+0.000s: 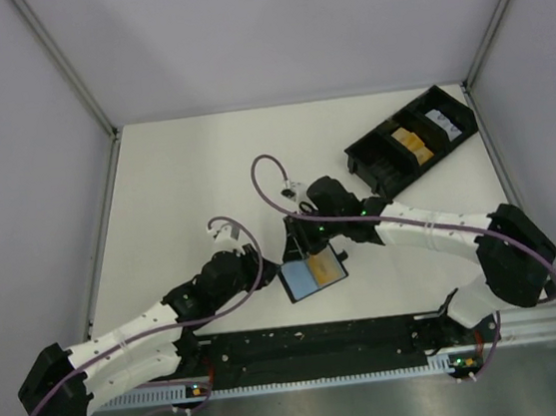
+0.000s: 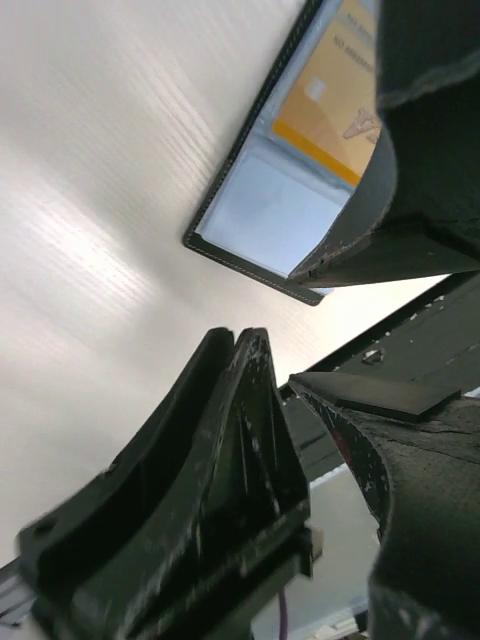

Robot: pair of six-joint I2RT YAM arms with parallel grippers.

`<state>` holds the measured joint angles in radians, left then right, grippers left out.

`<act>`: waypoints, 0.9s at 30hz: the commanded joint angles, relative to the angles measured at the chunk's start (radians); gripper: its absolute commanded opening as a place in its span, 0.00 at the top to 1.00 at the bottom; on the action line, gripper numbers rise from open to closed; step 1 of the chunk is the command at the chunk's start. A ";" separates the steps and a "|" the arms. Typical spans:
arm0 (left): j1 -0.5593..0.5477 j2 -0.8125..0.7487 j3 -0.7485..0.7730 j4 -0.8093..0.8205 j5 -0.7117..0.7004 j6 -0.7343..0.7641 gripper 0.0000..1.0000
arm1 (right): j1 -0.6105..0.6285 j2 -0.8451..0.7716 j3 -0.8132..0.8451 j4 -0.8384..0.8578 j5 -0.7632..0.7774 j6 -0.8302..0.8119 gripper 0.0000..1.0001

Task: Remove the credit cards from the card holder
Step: Remove the credit card from the card holder.

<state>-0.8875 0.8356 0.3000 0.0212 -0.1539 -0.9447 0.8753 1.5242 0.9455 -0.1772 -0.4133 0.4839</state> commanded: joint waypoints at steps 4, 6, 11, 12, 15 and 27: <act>-0.005 0.048 0.034 0.069 0.079 -0.020 0.65 | -0.100 -0.157 -0.014 -0.059 0.122 -0.061 0.62; -0.005 0.088 0.050 0.106 0.100 -0.032 0.62 | -0.133 -0.165 -0.059 -0.050 0.120 -0.061 0.64; -0.005 0.227 0.094 0.206 0.149 -0.063 0.53 | -0.176 -0.157 -0.157 0.025 0.117 -0.051 0.69; -0.005 0.256 0.100 0.229 0.180 -0.068 0.53 | -0.183 -0.150 -0.172 0.033 0.120 -0.051 0.70; -0.005 0.335 0.117 0.285 0.203 -0.088 0.53 | -0.191 -0.125 -0.206 0.057 0.136 -0.054 0.71; -0.005 0.572 0.139 0.442 0.234 -0.155 0.56 | -0.191 -0.065 -0.243 0.085 0.206 -0.064 0.75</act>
<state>-0.8909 1.3602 0.4122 0.3481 0.0639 -1.0622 0.6907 1.4502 0.7036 -0.1379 -0.2443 0.4374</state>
